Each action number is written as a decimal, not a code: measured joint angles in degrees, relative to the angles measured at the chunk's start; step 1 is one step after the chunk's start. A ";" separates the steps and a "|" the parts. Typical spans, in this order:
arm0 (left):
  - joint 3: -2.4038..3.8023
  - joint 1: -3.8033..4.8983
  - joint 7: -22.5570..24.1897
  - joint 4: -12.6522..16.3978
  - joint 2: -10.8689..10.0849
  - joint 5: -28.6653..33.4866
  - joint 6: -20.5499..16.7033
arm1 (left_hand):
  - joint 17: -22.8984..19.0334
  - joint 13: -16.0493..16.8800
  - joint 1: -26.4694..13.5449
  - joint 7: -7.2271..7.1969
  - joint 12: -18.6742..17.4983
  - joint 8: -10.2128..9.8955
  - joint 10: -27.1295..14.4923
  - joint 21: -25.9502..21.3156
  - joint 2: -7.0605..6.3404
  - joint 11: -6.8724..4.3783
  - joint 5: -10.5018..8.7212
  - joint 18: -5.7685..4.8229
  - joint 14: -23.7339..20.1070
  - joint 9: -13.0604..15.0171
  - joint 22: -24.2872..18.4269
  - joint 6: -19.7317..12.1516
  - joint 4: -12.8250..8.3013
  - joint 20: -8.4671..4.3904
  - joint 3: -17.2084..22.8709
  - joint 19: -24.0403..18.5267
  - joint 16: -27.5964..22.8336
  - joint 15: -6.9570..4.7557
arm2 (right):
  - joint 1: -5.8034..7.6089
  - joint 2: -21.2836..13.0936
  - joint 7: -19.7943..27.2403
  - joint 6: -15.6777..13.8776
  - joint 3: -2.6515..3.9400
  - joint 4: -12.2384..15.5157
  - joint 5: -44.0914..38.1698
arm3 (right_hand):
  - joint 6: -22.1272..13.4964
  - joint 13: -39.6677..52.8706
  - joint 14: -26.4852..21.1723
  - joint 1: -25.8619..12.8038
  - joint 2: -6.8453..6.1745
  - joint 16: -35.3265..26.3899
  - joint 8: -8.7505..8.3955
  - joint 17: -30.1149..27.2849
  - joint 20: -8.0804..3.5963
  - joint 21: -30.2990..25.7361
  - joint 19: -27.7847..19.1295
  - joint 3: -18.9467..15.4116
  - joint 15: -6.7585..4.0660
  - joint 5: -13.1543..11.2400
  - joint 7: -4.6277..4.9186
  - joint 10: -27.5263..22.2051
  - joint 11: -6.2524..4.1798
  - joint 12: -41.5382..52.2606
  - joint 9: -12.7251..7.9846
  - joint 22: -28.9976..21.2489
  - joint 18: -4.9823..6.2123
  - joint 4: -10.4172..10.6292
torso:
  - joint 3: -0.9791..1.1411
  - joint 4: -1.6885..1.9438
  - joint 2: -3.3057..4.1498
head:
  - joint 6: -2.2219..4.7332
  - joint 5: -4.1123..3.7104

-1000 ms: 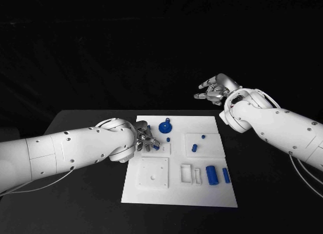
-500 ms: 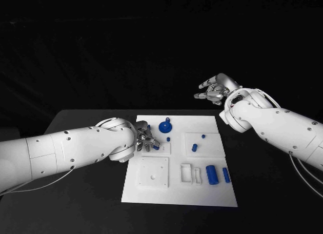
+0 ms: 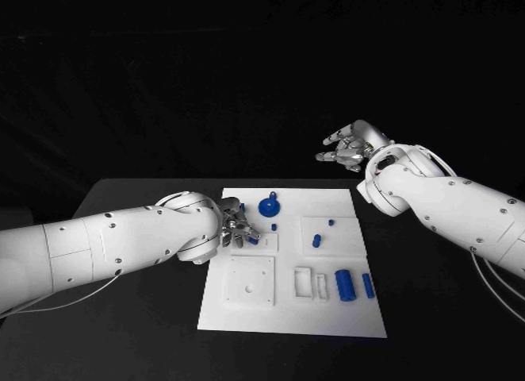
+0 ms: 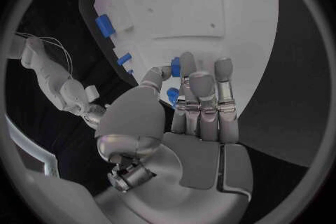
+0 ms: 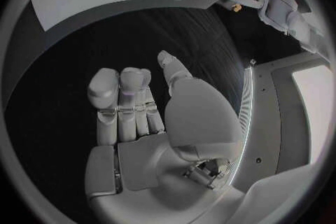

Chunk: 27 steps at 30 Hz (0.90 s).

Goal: Assemble the parts on the task board

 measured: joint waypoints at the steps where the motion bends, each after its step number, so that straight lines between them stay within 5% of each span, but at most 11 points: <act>1: 0.00 0.00 0.00 -0.02 0.01 0.00 0.02 | 0.00 0.00 0.00 -0.01 0.00 0.00 0.00 0.00 0.00 0.00 0.00 0.00 -0.05 -0.01 0.00 0.00 0.00 0.00 0.00 0.00 0.00 -0.05 | 0.00 0.01 0.00 0.01 0.00 0.00 0.00 | 0.00 0.00 0.00 0.00 0.00 0.00 0.00 0.00 0.00 0.00 0.00 0.00 0.00 0.00 0.00 0.00 0.00 0.00 0.00 0.00 0.00 0.00 | 0.00 0.00 0.00 | 0.00 0.01; 27: 0.13 -0.08 -0.16 -0.49 0.51 -0.15 0.74 | -0.01 0.07 0.00 0.08 0.00 0.01 0.00 -0.45 0.00 0.00 -0.98 -0.01 0.00 0.10 -0.02 0.20 -0.22 0.02 -0.22 -0.03 0.00 0.01 | -0.01 0.03 -0.01 0.16 0.00 0.01 0.00 | 0.00 -0.05 0.00 0.00 0.00 0.00 0.00 0.00 0.00 0.01 0.00 -0.16 0.00 0.00 0.00 0.00 0.01 0.00 0.00 0.00 0.00 0.15 | 0.04 -0.03 0.00 | -0.30 -0.18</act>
